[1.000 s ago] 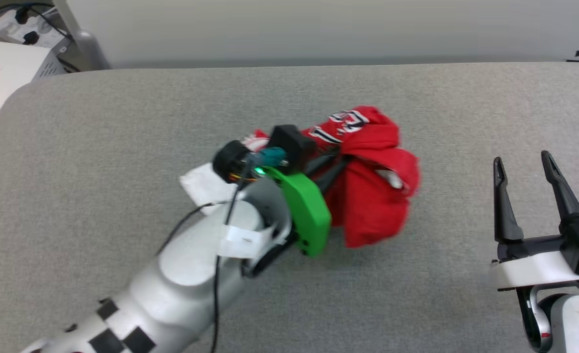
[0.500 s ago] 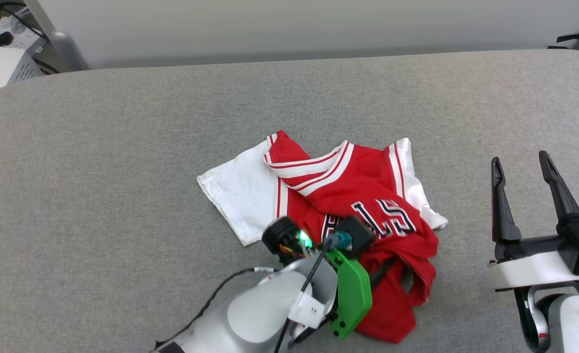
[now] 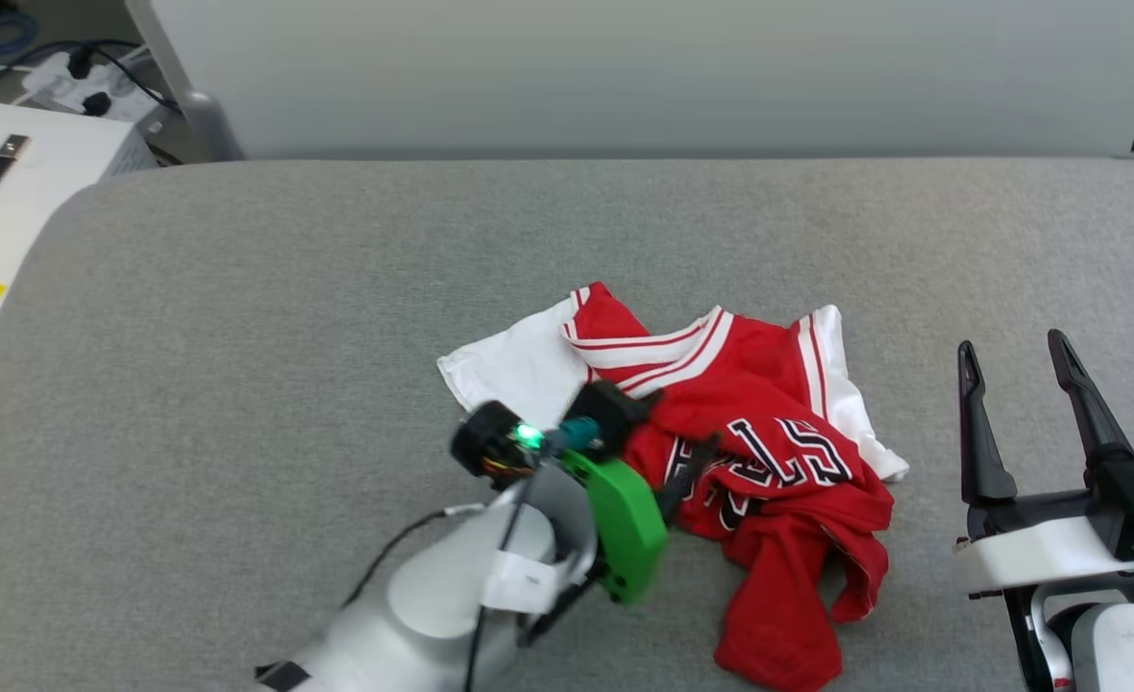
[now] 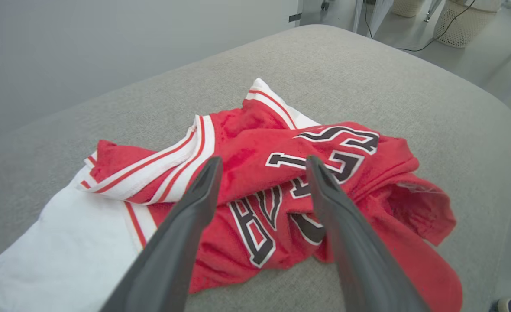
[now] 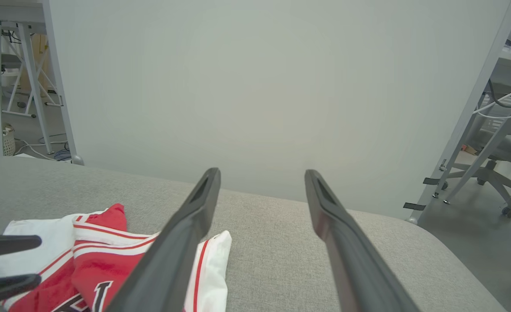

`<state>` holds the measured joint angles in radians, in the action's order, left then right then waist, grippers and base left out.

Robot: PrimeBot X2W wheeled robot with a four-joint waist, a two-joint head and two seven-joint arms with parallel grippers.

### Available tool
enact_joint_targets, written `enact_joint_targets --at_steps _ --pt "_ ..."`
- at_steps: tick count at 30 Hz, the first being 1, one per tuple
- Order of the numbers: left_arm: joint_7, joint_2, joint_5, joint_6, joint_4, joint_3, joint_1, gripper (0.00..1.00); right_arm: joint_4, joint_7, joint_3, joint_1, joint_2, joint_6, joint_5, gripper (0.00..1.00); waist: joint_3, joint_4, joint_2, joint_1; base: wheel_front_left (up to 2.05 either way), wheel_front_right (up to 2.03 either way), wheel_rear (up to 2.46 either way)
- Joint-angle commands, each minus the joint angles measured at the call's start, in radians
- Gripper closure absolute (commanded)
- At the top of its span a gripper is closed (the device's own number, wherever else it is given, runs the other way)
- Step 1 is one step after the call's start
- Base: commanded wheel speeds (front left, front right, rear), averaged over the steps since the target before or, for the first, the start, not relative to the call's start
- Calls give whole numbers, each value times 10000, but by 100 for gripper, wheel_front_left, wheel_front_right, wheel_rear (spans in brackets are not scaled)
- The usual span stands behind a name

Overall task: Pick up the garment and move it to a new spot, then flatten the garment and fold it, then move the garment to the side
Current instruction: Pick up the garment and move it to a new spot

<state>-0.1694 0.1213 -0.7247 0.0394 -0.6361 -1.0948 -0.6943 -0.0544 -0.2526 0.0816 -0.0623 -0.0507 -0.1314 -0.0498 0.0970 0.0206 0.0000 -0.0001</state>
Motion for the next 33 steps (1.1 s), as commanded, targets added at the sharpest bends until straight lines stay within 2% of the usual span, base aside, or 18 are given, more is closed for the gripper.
enact_joint_targets --at_steps 1,5,10,12,16,21,26,33 --pt "-177 279 -89 -149 90 210 -103 0 22 -91 19 147 4 7 -12 0 -341 321 0 1 0 0 0" --pt "-704 1075 -294 -650 678 1112 59 0 24 -91 2 337 4 7 -26 0 -588 485 0 1 0 0 0" --pt "-914 2154 -179 -1441 2367 2990 1075 0 -9 -91 -29 577 4 7 -19 0 -776 578 0 1 0 0 0" --pt "-918 2365 33 -1720 3336 3987 1927 0 -28 -91 -38 664 4 7 -6 0 -817 593 0 1 0 0 0" --pt "-920 2430 749 -1911 4754 5684 3856 0 -16 -91 -52 838 4 7 25 0 -869 657 0 1 0 0 0" --pt "-922 1894 1498 -1632 5373 7094 5510 0 24 -91 -102 966 5 7 71 0 -900 724 0 1 0 0 0" --pt "-922 1149 2324 -840 5555 8103 6415 0 73 -91 -204 1091 5 7 126 0 -946 792 0 1 0 0 0" --pt "-923 274 3299 -34 5398 9002 6878 0 155 -91 -318 1189 5 7 155 0 -1031 770 0 1 0 0 0"
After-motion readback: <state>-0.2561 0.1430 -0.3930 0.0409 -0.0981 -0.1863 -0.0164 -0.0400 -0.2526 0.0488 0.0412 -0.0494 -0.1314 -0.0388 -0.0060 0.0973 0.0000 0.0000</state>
